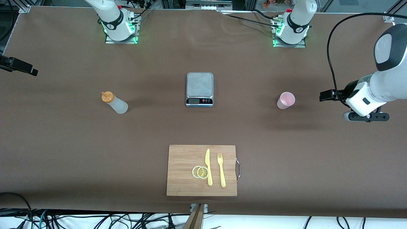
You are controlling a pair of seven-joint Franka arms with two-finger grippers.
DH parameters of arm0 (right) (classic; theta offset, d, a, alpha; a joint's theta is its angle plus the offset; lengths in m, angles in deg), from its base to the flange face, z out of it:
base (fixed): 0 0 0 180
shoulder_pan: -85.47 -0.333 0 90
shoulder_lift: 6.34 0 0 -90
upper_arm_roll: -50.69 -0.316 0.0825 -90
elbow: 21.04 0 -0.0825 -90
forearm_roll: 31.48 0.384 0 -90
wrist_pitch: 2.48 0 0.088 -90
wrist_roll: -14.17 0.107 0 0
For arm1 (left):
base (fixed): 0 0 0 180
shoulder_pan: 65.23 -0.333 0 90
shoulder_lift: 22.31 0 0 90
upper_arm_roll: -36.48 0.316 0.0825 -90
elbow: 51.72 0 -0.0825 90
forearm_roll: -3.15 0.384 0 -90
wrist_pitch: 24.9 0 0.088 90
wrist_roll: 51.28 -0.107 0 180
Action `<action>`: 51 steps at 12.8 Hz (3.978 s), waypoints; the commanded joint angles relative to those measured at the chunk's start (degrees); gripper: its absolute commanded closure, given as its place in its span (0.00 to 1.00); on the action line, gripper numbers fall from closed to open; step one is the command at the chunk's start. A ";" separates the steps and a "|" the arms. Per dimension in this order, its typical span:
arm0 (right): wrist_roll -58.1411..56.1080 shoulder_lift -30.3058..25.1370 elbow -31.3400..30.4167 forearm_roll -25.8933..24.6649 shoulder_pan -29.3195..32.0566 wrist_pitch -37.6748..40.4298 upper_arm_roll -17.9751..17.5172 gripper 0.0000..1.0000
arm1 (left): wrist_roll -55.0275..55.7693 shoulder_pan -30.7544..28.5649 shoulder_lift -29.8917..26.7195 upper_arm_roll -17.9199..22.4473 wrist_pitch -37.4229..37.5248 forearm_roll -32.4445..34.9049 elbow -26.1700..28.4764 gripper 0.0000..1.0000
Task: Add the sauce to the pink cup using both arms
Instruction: 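Reach the left gripper down over the pink cup, then close the left gripper on the pink cup rim, then carry the pink cup with the left gripper onto the scale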
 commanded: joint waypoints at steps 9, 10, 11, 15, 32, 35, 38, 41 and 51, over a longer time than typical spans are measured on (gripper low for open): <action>-0.66 -0.17 0.81 1.30 0.18 0.98 0.34 0.00 | -0.34 0.29 -4.72 -0.05 -35.43 0.81 32.53 0.02; -0.66 -0.17 0.72 1.30 0.17 1.06 0.34 0.00 | -0.34 0.46 -4.63 -0.05 -36.40 0.81 33.41 0.02; -0.66 -0.17 0.72 1.30 0.17 1.06 0.34 0.00 | -0.34 0.46 -4.55 -0.05 -36.84 0.81 34.12 0.02; -0.66 -0.17 0.72 1.30 0.09 1.06 0.34 0.00 | 0.01 2.13 -4.63 -0.13 -39.56 0.72 37.98 0.04; -0.66 -0.17 0.81 1.39 0.09 1.06 0.25 0.00 | 0.37 3.28 -4.37 -0.22 -48.54 -0.94 45.29 0.95; -0.66 -0.17 0.81 1.39 0.09 1.06 0.25 0.00 | -0.16 3.62 -4.46 -0.31 -47.92 -3.83 44.85 1.00; -0.66 -0.17 0.72 1.39 0.09 1.06 0.25 0.00 | 0.63 6.78 -4.81 -0.75 -47.66 -6.56 43.19 1.00; -0.66 -0.17 0.72 1.39 0.17 1.06 0.25 0.00 | 2.12 12.57 -4.63 -0.84 -43.72 -9.29 38.19 1.00; -0.66 -0.17 0.72 1.65 0.44 1.15 0.34 0.00 | 37.08 36.39 1.60 -3.12 -41.33 -10.44 24.38 1.00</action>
